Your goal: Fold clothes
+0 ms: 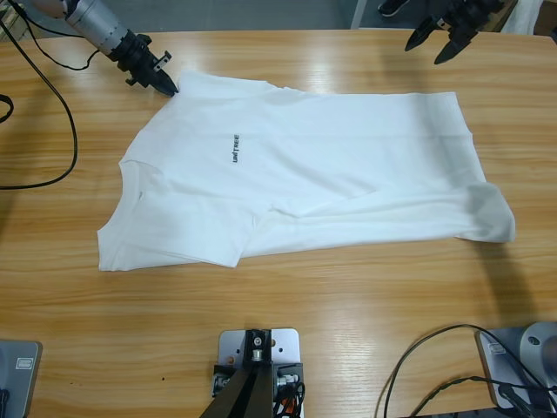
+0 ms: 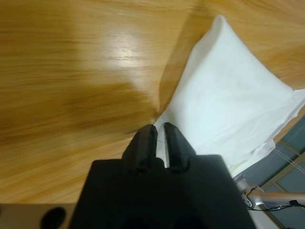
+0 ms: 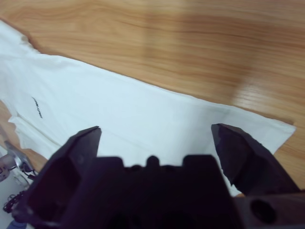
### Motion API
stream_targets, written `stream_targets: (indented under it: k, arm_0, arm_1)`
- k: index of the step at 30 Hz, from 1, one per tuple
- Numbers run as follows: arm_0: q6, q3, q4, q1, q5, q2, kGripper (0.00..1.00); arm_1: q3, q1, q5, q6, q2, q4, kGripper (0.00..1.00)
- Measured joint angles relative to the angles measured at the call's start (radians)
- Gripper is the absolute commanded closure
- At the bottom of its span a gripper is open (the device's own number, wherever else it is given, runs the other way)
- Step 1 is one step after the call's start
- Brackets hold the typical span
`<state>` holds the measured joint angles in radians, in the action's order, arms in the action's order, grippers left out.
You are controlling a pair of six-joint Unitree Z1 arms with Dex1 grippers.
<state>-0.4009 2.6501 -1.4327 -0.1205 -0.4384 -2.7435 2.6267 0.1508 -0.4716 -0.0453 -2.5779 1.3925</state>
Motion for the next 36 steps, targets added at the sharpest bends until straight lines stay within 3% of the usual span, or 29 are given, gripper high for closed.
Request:
stream_targets:
  k: [4,5,7,8,10,26,36]
  arm_0:
    - [0.000,0.003,0.000,-0.003,-0.009,0.000,0.977]
    - [0.000,0.004,0.000,-0.003,-0.009,0.000,0.664]
    - [0.000,0.004,0.000,-0.003,-0.009,-0.002,0.232]
    - [0.000,0.004,0.000,-0.003,-0.009,-0.004,0.125]
    - [0.000,0.004,0.000,-0.003,-0.009,-0.007,0.049]
    - [0.031,0.005,0.073,-0.007,-0.103,0.001,0.035]
    - [0.030,0.003,0.094,0.000,-0.112,0.010,0.170]
  arm_1:
    - [0.000,0.000,0.000,0.000,0.000,0.000,0.055]
    - [0.000,0.000,0.000,0.000,0.000,0.000,0.055]
    - [0.000,0.000,0.000,0.000,0.000,0.000,0.055]
    - [0.000,0.000,0.000,0.000,0.000,0.000,0.055]
    - [0.000,0.000,0.000,0.001,0.000,0.000,0.055]
    - [0.000,0.000,0.000,0.009,0.000,0.000,0.055]
    - [0.000,0.000,-0.011,0.009,0.000,0.000,0.055]
